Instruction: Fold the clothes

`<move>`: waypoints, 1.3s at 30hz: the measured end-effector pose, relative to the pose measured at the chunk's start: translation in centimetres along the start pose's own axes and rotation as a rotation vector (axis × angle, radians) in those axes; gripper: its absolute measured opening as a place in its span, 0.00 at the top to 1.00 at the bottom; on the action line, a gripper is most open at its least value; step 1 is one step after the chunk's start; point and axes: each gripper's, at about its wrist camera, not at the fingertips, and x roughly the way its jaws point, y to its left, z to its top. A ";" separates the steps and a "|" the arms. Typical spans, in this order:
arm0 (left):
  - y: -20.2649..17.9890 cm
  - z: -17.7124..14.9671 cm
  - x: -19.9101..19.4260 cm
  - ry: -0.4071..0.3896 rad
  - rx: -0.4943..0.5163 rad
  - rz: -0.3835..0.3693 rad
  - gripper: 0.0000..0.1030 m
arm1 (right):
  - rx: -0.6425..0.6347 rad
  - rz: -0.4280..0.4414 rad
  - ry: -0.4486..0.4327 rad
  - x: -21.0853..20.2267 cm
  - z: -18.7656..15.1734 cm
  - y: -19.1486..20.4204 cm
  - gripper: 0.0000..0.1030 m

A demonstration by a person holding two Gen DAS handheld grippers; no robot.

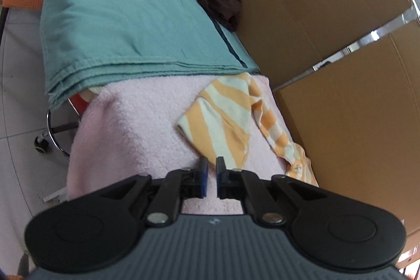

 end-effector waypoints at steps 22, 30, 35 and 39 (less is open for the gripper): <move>-1.3 2.3 2.1 -0.001 -0.153 0.037 0.55 | 0.053 0.035 -0.001 -0.2 0.0 -0.9 0.38; -1.1 3.5 4.4 0.024 -0.041 0.020 1.00 | 0.081 0.038 0.000 -0.2 0.0 -1.3 0.38; -3.0 6.6 4.7 -0.097 0.128 0.049 1.00 | 0.096 0.046 -0.001 -0.2 0.0 -1.6 0.38; -5.1 11.0 4.0 -0.217 0.244 0.080 1.00 | 0.110 0.048 -0.002 -0.2 0.0 -1.8 0.38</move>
